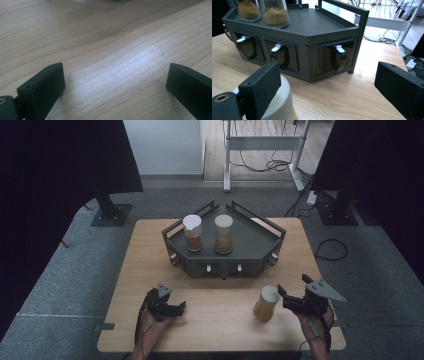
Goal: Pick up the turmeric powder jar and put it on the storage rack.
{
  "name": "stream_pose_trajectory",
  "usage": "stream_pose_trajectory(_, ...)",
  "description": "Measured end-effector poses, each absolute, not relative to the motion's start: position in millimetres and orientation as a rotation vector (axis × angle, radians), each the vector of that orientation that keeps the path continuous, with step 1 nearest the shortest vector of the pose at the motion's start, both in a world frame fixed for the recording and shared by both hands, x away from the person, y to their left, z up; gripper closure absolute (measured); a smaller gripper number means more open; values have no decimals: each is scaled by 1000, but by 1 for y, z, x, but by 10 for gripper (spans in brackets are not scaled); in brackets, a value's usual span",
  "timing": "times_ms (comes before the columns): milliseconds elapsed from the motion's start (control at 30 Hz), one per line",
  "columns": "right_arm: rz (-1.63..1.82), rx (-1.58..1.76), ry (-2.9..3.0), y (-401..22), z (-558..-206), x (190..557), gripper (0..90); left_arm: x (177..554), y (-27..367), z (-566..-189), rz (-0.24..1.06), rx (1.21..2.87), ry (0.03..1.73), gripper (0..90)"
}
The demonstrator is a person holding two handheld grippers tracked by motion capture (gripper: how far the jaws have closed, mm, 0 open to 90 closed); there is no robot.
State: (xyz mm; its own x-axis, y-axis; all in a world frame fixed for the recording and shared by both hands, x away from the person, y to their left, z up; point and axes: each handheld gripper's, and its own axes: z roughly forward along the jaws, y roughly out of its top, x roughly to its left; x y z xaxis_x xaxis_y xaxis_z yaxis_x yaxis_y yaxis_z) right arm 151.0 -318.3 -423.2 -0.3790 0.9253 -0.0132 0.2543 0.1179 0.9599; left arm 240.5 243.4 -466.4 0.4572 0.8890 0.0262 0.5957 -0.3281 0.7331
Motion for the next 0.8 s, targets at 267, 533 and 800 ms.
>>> stream_pose_trajectory(267, 1308, 1139, 1747, -314, -424, 150, 63, 241, 244, -466, 570, 2048, 1232, 16)
stream_pose_trajectory(533, 1329, 1123, 1770, -309, -427, 150, 63, 241, 244, -466, 569, 2049, 1230, 16)
stream_pose_trajectory(800, 1344, 1108, 1788, -303, -429, 151, 63, 241, 244, -466, 569, 2050, 1229, 16)
